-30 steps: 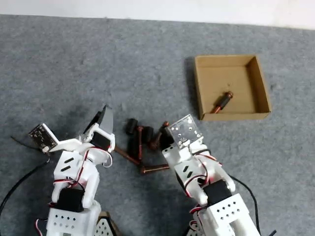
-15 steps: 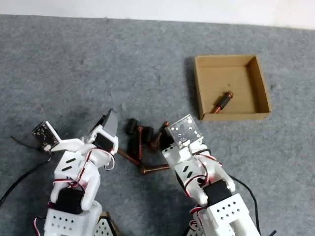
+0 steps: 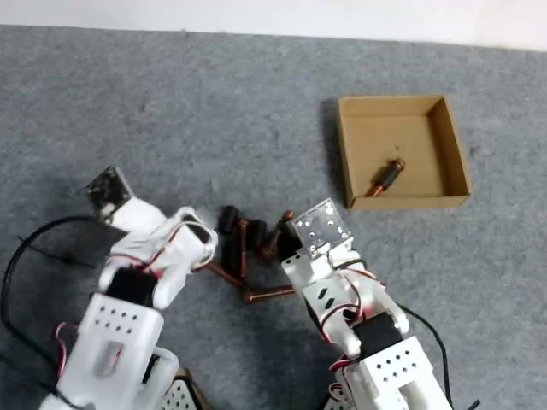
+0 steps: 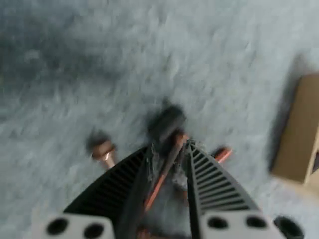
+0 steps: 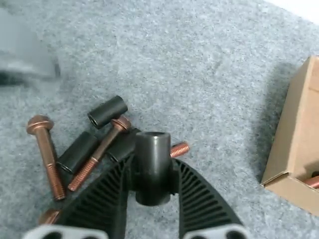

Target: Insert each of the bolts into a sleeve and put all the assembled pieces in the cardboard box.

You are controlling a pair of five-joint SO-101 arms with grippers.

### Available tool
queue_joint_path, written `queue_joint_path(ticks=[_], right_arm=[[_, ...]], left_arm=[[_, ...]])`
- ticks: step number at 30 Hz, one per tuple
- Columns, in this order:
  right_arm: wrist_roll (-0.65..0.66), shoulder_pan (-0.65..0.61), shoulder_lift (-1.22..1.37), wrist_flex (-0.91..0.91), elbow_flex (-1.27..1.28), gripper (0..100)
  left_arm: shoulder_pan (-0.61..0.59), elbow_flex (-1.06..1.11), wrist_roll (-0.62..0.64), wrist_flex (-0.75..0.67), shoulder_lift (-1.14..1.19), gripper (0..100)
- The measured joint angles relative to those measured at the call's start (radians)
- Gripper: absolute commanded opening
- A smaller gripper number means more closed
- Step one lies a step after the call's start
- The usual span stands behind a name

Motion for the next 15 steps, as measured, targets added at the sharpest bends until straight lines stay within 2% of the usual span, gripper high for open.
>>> queue_joint_path(ticks=[2,11,15], right_arm=[[0.0,0.0,0.0,0.0,0.0,0.3],[0.0,0.0,-0.002,-0.009,0.021,0.3],[0.0,0.005,0.0,-0.046,0.041,0.3]], left_arm=[[0.017,-0.04,0.0,0.066,0.041,12],[0.017,-0.121,0.0,0.068,0.242,12],[0.017,-0.21,0.0,0.137,0.345,12]])
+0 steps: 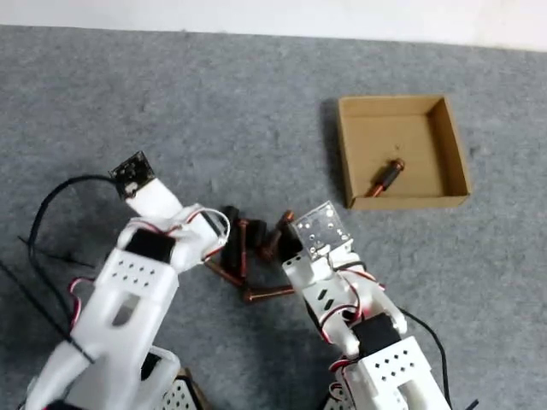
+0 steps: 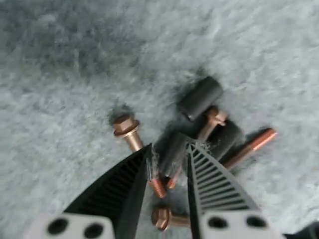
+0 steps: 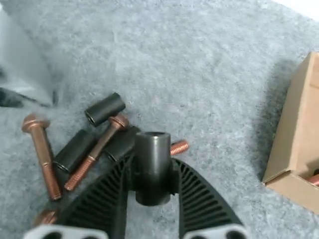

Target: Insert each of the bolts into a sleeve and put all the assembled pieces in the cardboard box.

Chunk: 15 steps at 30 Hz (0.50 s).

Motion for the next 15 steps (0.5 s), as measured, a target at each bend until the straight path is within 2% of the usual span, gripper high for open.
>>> queue_joint_path(ticks=[7,15], right_arm=[[0.0,-0.002,0.0,-0.008,0.0,0.3],[0.0,0.018,0.0,-0.008,0.0,0.3]], left_arm=[[0.0,-0.137,0.0,0.129,0.16,12],[0.0,-0.169,0.0,0.138,0.307,12]])
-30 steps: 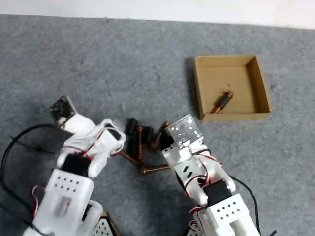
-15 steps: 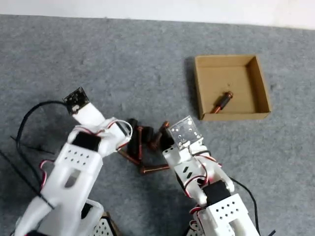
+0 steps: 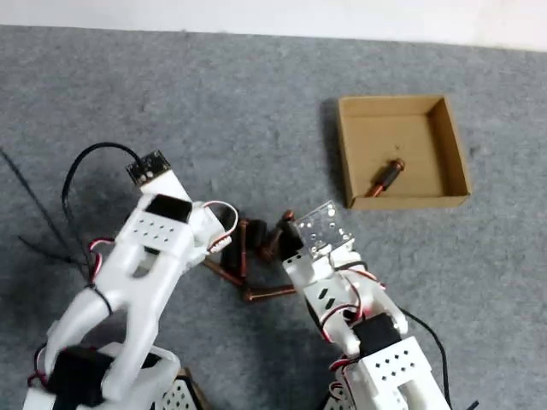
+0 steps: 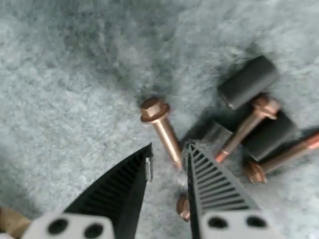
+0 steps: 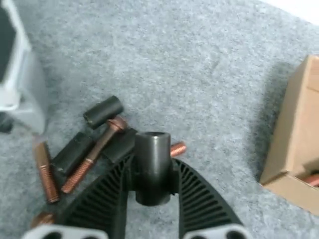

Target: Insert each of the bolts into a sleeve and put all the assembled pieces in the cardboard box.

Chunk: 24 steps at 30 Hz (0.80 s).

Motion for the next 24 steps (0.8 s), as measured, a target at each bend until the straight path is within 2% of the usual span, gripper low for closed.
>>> queue_joint_path(ticks=[24], right_arm=[[0.0,0.023,0.0,0.0,0.0,0.3]], left_arm=[[-0.028,-0.002,-0.002,-0.035,0.061,12]])
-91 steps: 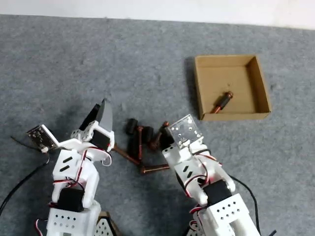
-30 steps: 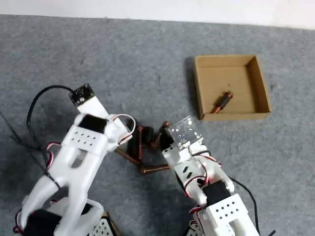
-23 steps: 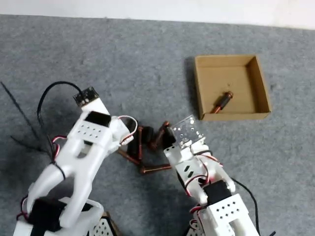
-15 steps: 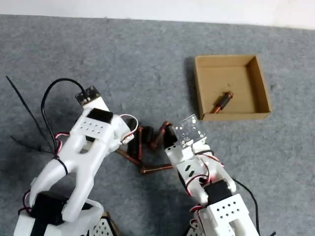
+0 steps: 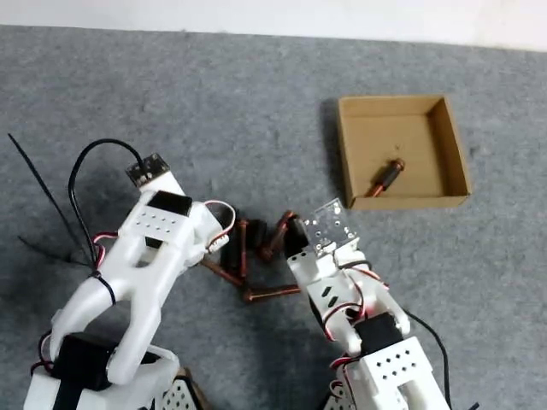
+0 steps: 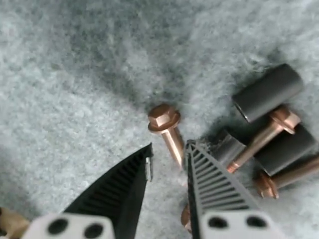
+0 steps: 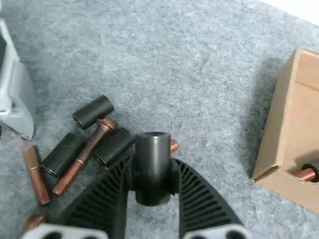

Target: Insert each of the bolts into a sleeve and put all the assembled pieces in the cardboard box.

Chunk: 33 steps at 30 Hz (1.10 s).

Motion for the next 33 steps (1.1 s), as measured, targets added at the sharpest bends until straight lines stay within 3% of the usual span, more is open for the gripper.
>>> queue_joint_path(ticks=[17,33], right_arm=[[0.0,0.0,0.0,0.0,0.0,0.3],[0.0,0.0,0.0,0.0,0.0,0.3]], left_arm=[[0.003,0.137,0.0,-0.199,0.0,12],[0.005,0.138,0.0,-0.215,0.028,12]])
